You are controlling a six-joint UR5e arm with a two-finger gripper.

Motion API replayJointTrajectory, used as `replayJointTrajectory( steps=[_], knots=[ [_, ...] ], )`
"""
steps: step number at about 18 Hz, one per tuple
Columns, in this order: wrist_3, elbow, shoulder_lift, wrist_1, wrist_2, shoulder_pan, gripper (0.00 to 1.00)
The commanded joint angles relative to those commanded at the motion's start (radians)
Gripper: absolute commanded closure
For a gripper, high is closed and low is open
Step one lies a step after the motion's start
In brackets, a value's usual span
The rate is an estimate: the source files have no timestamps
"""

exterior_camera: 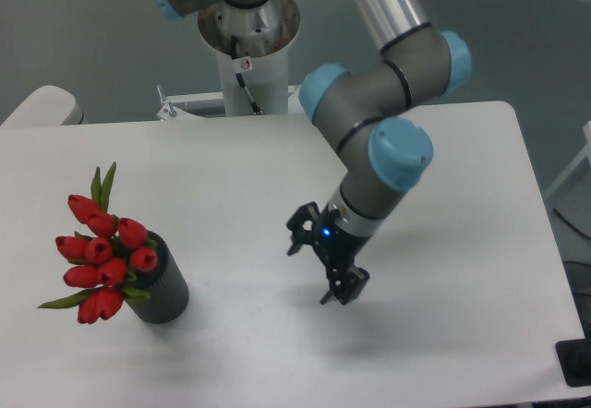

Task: Pick up the flowers from the vase
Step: 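Move the open gripper toward the red tulip stems above the black vase, then close the gripper around the tulip stems just above the vase rim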

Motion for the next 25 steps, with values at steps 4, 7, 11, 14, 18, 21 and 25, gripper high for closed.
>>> replayJointTrajectory(
  steps=[4, 7, 11, 14, 18, 21, 25],
  knots=[
    [-0.089, -0.048, 0.042, 0.002, -0.124, -0.040, 0.00],
    [-0.138, -0.058, 0.046, 0.003, -0.174, -0.072, 0.00],
    [-0.167, -0.069, 0.048, 0.002, -0.233, -0.110, 0.00],
    [-0.206, -0.069, 0.048, 0.011, -0.325, -0.120, 0.00],
    [-0.218, -0.074, 0.048, 0.014, -0.387, -0.130, 0.00],
    [-0.218, -0.075, 0.046, 0.014, -0.387, -0.155, 0.00],
    [-0.220, -0.075, 0.035, 0.021, -0.388, -0.190, 0.00]
  ],
)
